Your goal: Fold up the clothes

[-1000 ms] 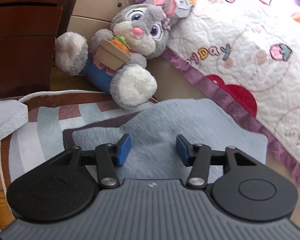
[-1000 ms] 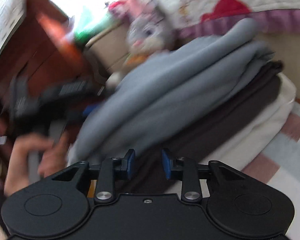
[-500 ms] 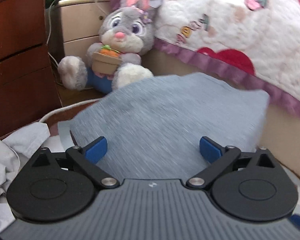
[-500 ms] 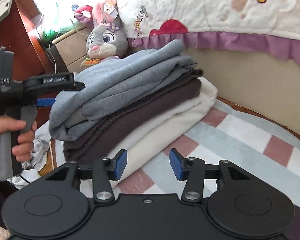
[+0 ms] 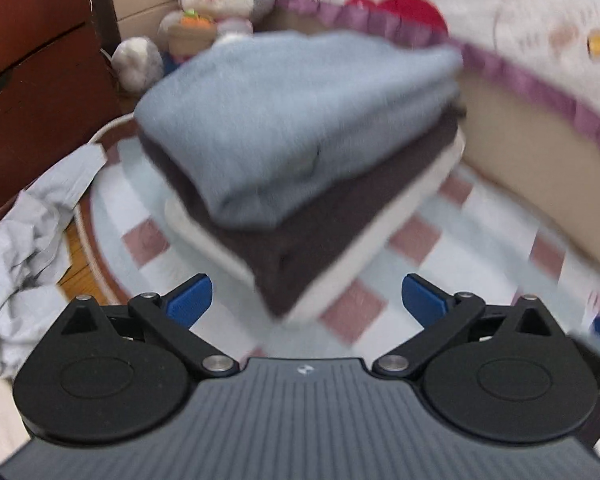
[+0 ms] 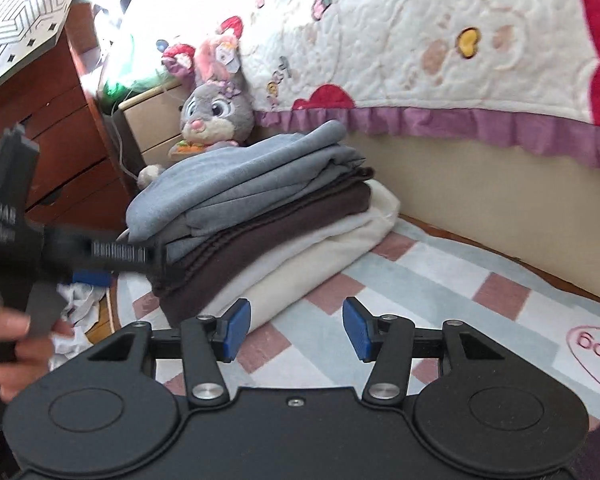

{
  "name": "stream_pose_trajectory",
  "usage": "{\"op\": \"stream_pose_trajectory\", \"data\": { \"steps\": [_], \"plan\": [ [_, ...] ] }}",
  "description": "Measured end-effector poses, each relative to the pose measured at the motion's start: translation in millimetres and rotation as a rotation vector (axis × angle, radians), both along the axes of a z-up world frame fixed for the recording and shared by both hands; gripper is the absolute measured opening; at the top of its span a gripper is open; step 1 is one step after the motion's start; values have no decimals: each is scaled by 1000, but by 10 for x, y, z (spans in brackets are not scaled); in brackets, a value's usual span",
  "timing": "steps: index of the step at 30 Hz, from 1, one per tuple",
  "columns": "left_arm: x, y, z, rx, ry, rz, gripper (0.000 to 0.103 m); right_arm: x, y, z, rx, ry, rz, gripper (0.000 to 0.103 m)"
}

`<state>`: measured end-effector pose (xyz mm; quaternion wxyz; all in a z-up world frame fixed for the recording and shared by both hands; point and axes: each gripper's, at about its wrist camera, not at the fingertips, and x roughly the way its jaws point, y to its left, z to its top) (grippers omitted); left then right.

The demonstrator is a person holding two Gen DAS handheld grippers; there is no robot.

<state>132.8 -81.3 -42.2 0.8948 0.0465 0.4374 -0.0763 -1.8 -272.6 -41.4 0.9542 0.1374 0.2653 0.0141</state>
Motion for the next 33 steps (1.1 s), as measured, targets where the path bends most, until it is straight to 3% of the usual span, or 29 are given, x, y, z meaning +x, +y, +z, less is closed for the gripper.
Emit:
{"op": "stream_pose_trajectory", "data": {
  "steps": [4, 8, 12, 18, 25, 33],
  "plan": [
    [-249, -85, 22, 34, 12, -80, 103, -195, -11, -19, 21, -40, -23, 66],
    [-433, -141, 25, 92, -5, -88, 103, -314, -20, 0, 28, -20, -23, 66],
    [-544, -149, 17, 75, 7, -116, 103, -479, -77, 44, 11, -45, -32, 84],
    [-716, -269, -14, 119, 38, -160, 103, -590, -155, -42, 34, -41, -61, 85],
    [-885, -442, 7, 114, 86, -221, 103, -649, -126, -159, -58, 3, -39, 85],
    [-948, -436, 108, 124, 62, -218, 103, -750, -84, -24, -91, -72, -12, 85]
  ]
}}
